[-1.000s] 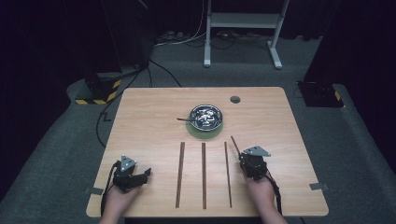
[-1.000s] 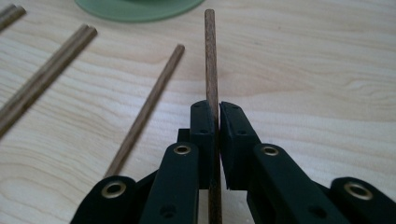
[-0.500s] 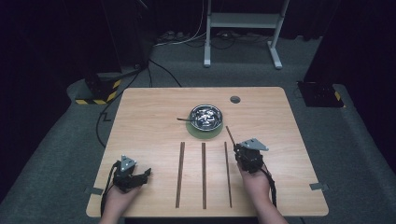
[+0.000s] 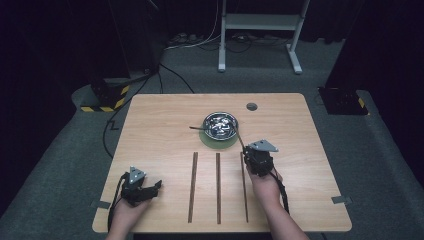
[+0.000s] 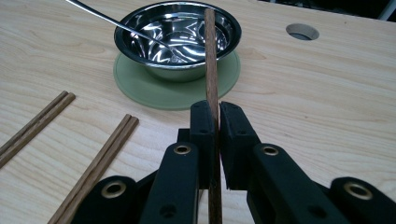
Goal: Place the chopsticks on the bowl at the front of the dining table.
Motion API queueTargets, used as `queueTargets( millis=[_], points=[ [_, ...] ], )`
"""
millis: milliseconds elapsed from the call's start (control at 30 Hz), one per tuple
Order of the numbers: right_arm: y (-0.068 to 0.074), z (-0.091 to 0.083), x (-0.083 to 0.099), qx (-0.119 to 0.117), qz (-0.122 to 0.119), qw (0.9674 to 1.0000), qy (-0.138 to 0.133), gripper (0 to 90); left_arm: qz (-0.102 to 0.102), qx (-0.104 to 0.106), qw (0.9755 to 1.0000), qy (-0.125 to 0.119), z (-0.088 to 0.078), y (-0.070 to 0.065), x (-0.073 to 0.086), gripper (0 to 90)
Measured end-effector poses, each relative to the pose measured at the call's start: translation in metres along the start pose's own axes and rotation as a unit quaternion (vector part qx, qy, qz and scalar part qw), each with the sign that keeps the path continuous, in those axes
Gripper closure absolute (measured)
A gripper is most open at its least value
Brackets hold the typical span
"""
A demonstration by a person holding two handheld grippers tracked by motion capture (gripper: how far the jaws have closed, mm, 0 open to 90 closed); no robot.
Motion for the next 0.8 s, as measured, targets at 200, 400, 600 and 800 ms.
queueTargets(
  millis=[200, 400, 600, 800],
  points=[
    [0.001, 0.012, -0.008, -0.002, 0.000, 1.0000, 0.006, 84.4, 0.000, 0.000, 1.0000, 0.000, 0.000, 0.000, 0.000, 26.5],
    [0.001, 0.023, -0.016, -0.002, -0.002, 1.0000, 0.008, 84.4, 0.000, 0.000, 1.0000, 0.000, 0.000, 0.000, 0.000, 26.5],
    [0.000, 0.039, -0.027, -0.004, 0.000, 0.9999, 0.015, 84.4, -0.001, 0.000, 1.0000, 0.000, 0.000, 0.000, 0.000, 26.5],
    [0.002, 0.050, -0.036, -0.001, -0.009, 0.9999, 0.014, 84.4, -0.001, 0.003, 1.0000, -0.002, 0.000, -0.001, 0.000, 26.7]
  ],
)
Point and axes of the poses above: each handheld gripper's, and its own axes: z roughly forward along the jaws, x roughly out of its underside, y roughly to its left, the point moved 1 cm from there along z, roughly forward along the jaws, and after that the axes turned 14 degrees about -x, right-handed, at the moved point
